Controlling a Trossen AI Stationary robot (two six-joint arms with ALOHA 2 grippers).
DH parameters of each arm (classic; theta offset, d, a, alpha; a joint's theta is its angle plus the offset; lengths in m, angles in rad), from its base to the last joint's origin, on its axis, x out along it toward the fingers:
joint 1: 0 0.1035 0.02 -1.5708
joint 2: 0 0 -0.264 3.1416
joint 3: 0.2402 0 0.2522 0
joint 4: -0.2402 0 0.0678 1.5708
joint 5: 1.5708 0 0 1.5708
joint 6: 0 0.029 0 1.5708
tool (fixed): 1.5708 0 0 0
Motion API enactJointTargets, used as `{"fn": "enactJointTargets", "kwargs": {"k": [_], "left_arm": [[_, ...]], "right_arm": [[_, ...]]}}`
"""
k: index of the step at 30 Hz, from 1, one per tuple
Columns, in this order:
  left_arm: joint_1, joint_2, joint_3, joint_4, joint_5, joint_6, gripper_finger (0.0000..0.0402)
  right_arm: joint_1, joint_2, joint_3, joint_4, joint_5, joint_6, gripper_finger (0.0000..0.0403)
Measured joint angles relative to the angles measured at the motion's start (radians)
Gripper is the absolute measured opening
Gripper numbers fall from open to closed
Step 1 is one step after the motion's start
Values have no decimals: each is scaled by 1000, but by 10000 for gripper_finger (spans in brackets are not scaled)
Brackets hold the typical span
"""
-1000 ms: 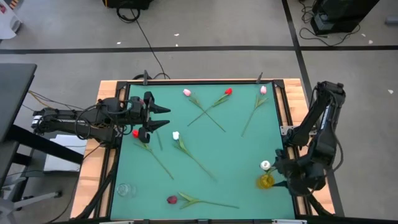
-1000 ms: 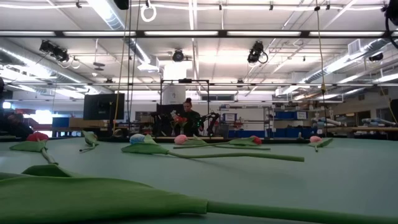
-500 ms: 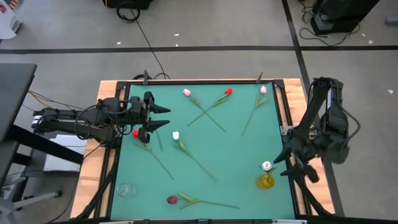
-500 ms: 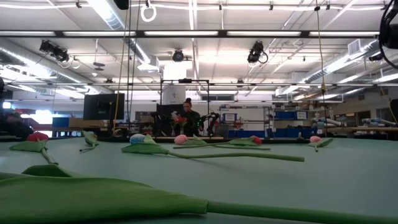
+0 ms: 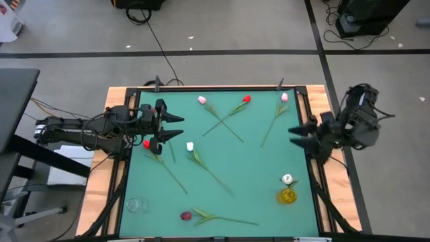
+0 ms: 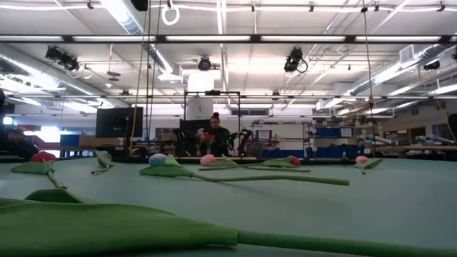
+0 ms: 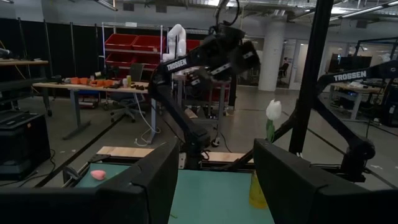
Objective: Sort flowers into vase by color
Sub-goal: Put the white tulip into the yellow flower vase
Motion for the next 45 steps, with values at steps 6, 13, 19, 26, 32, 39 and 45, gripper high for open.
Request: {"fn": "enactJointTargets", "kwargs": {"k": [6, 13, 19, 26, 32, 39, 45], "left_arm": [[-8, 0, 0, 51, 0, -198, 213], [-6, 0, 0, 113, -72, -546, 213], [-6, 0, 0, 109, -124, -555, 213], [-52, 69, 0, -302, -226, -832, 213], [-119, 226, -1, -465, -326, -1226, 213], [-180, 469, 0, -469, -364, -1571, 213], [-196, 677, 0, -351, -257, -1859, 213]], "right_arm": [[-241, 87, 0, 193, -156, -38, 269], [-471, 232, 0, 332, -253, 2, 268], [-617, 357, -2, 299, -429, 156, 268], [-708, 440, -2, 314, -613, 164, 268], [-753, 431, -2, 307, -690, 113, 268], [-843, 406, -2, 250, -809, 45, 268], [-914, 406, -2, 156, -950, -18, 268]]}}
